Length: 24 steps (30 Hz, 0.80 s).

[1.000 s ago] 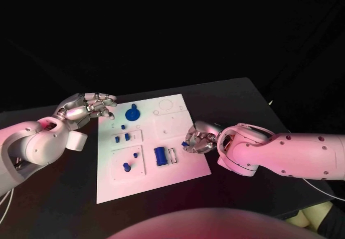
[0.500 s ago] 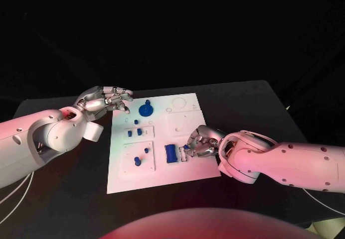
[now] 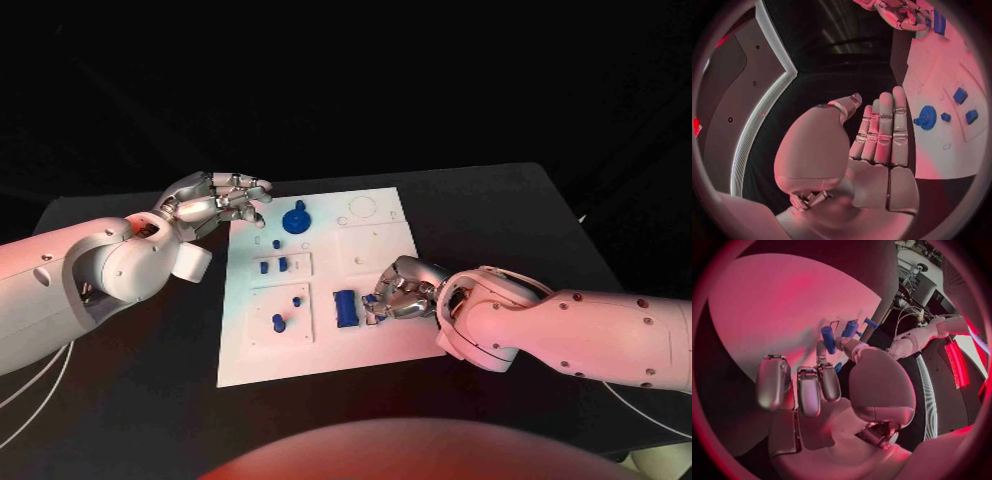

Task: Assemble the parts on the task board

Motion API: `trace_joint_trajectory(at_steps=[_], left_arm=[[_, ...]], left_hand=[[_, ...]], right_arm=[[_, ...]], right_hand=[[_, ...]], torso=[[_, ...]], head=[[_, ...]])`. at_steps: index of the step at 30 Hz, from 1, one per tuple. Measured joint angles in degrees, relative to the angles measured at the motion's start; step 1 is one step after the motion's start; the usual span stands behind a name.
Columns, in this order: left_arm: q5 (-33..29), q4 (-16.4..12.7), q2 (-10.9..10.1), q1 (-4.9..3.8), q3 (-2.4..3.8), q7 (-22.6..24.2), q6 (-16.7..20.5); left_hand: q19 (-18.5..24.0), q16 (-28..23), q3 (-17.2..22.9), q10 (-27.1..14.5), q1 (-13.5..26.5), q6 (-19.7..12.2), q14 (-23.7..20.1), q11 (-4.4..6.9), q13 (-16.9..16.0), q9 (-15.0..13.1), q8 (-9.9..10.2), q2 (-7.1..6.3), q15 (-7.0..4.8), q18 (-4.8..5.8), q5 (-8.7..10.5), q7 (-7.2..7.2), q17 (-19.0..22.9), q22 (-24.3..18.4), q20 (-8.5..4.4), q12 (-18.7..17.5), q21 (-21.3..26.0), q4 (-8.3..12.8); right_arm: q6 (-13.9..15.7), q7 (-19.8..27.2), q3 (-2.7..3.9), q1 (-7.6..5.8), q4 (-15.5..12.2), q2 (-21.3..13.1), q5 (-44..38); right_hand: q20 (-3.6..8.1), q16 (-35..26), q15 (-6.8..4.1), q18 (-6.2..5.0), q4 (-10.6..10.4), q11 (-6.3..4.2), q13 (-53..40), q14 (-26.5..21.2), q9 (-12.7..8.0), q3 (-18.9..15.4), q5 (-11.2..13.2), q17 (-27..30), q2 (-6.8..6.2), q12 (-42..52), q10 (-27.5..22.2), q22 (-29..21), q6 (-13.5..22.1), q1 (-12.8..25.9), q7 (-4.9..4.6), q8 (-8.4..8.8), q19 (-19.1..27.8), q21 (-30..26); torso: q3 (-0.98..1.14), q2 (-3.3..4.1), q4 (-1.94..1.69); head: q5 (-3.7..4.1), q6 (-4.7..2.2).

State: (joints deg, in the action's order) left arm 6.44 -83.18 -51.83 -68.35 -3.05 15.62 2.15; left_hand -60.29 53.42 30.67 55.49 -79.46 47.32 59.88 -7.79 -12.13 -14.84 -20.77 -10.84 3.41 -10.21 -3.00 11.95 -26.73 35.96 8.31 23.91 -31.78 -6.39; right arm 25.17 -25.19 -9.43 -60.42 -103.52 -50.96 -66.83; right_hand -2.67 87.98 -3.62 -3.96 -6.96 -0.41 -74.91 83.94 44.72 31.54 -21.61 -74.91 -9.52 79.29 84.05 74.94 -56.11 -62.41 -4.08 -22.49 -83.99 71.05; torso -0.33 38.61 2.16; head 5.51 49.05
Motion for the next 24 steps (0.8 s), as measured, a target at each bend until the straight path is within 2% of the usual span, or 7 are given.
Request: trace_joint_trajectory(at_steps=[8,16,20,24], left_arm=[[0.0,0.0,0.0,0.0,0.0,0.0,0.0],[0.0,0.1,0.0,0.0,0.0,-0.1,-0.1],[0.0,0.1,0.0,0.0,0.0,-0.1,-0.1],[0.0,0.1,0.0,0.0,0.0,-0.1,-0.1]], left_hand=[[0.0,0.0,0.0,0.0,0.0,0.0,0.0,0.0,0.0,0.0,0.0,0.0,0.0,0.0,0.0,0.0,0.0,0.0,0.0,0.0,0.0,0.0],[0.0,0.0,0.0,0.0,0.0,0.0,0.0,0.0,0.1,0.1,0.0,0.0,0.0,0.0,0.0,0.0,0.0,0.0,0.0,0.4,0.0,0.0],[0.0,0.0,0.2,0.0,0.0,-0.1,0.0,0.0,0.1,0.1,0.0,0.0,0.0,0.0,0.0,0.14,0.0,0.0,0.0,0.4,0.0,-0.2],[0.0,0.0,0.2,0.0,0.0,-0.1,0.0,0.0,0.1,0.1,0.0,0.0,0.0,0.0,0.0,0.14,0.0,0.0,0.0,0.4,0.0,-0.2]], right_arm=[[-0.7,-0.2,0.04,0.09,0.3,0.1,-0.1],[-0.9,-0.3,0.05,0.09,0.5,0.2,-0.5],[-1.0,-0.3,0.01,0.12,0.5,0.4,-0.6],[-1.0,-0.3,0.01,0.13,0.5,0.4,-0.7]], right_hand=[[0.42,0.0,-0.4,0.0,-0.6,0.0,0.0,0.0,0.5,-0.6,1.4,0.0,-0.6,0.0,0.0,0.0,-0.9,0.6,0.88,-0.36,0.0,0.0],[0.42,0.0,-0.4,0.0,-1.7,0.0,0.0,0.0,0.8,-1.9,2.9,0.0,-1.15,0.0,0.0,0.0,-1.2,2.2,1.19,-0.81,0.0,-0.5],[0.42,0.0,-0.4,0.0,-2.4,0.0,0.0,0.0,0.9,-2.9,4.4,0.0,-1.43,0.0,0.0,0.0,-1.0,2.5,1.01,-1.01,0.0,-0.7],[0.42,0.0,-0.4,0.0,-3.3,0.0,0.0,0.0,0.9,-3.7,6.1,0.0,-1.11,0.0,0.0,0.0,-1.0,2.8,1.0,-1.01,0.0,-0.7]], torso=[[0.0,0.0,0.02],[-0.01,0.01,0.01],[-0.01,0.0,-0.01],[-0.03,0.0,-0.02]], head=[[-0.1,0.24],[0.08,0.29],[0.08,0.24],[0.14,0.24]])
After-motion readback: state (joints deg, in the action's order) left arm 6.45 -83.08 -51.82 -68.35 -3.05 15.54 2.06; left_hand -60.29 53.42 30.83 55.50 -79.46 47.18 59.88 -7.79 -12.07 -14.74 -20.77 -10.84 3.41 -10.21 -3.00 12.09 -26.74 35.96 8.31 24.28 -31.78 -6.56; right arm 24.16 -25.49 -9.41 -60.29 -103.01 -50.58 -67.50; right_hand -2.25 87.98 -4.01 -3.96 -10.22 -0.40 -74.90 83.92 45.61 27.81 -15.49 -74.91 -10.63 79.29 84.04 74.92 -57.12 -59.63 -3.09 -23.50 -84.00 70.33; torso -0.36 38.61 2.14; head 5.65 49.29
